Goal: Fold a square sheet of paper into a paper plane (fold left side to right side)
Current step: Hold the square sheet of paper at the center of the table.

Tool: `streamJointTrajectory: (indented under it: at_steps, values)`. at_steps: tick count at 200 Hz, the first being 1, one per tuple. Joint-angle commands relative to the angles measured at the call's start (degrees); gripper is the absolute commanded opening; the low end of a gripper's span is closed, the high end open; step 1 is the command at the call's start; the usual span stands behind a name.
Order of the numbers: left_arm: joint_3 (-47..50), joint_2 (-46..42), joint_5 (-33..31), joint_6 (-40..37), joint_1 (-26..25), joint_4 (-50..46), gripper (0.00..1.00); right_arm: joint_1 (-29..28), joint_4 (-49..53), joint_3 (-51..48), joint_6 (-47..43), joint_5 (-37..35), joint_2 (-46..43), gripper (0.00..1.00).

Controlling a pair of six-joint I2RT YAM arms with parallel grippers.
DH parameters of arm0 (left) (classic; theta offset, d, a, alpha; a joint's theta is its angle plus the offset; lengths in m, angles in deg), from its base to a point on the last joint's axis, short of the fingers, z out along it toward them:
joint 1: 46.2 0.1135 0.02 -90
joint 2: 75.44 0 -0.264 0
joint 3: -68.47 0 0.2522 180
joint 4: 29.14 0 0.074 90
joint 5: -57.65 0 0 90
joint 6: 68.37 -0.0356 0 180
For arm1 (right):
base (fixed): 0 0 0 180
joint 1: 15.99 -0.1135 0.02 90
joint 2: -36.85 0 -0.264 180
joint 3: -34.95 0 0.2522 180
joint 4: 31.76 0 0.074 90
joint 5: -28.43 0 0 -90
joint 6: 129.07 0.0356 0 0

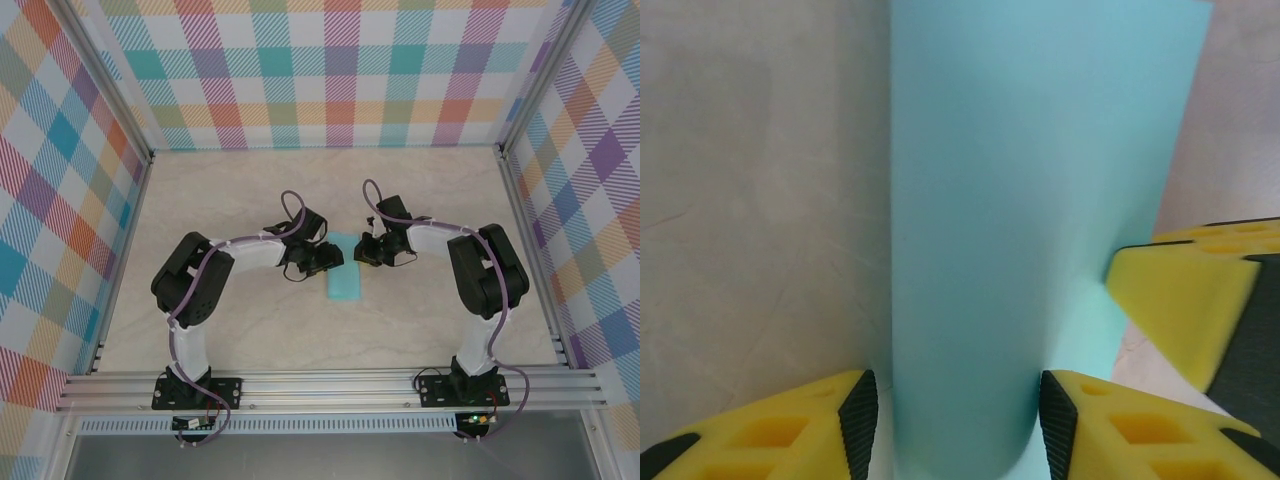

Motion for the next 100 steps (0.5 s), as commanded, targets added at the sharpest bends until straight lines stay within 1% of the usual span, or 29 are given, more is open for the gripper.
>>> streamJointTrajectory:
  at_steps: [1,11,30,49,68,100]
  values:
    - [-1.3,1.2,-1.1,1.1,-0.6,-2.5,0.48,-0.1,0.9,1.6,-1.0,0.5,-0.1,0.19]
    - [-1.3,1.4,-1.3,1.3,-0.6,-2.7,0.48,0.1,1.6,1.6,-1.0,0.1,-1.2,0.27]
    - [-1.2,1.5,-1.8,1.8,-0.6,-2.9,0.48,0.9,2.8,0.6,-1.4,-1.4,-4.5,0.38]
    - [-1.3,1.5,-2.2,1.9,-0.6,-3.1,0.48,1.5,5.4,-0.8,-2.6,-4.3,-8.2,0.45]
    - [-1.4,1.5,-2.7,1.9,-0.6,-3.5,0.49,1.8,8.3,-2.5,-4.0,-8.0,-11.6,0.5]
    - [-1.6,2.0,-2.2,2.2,-0.6,-3.4,0.49,1.8,11.2,-6.0,-5.0,-11.5,-15.4,0.49]
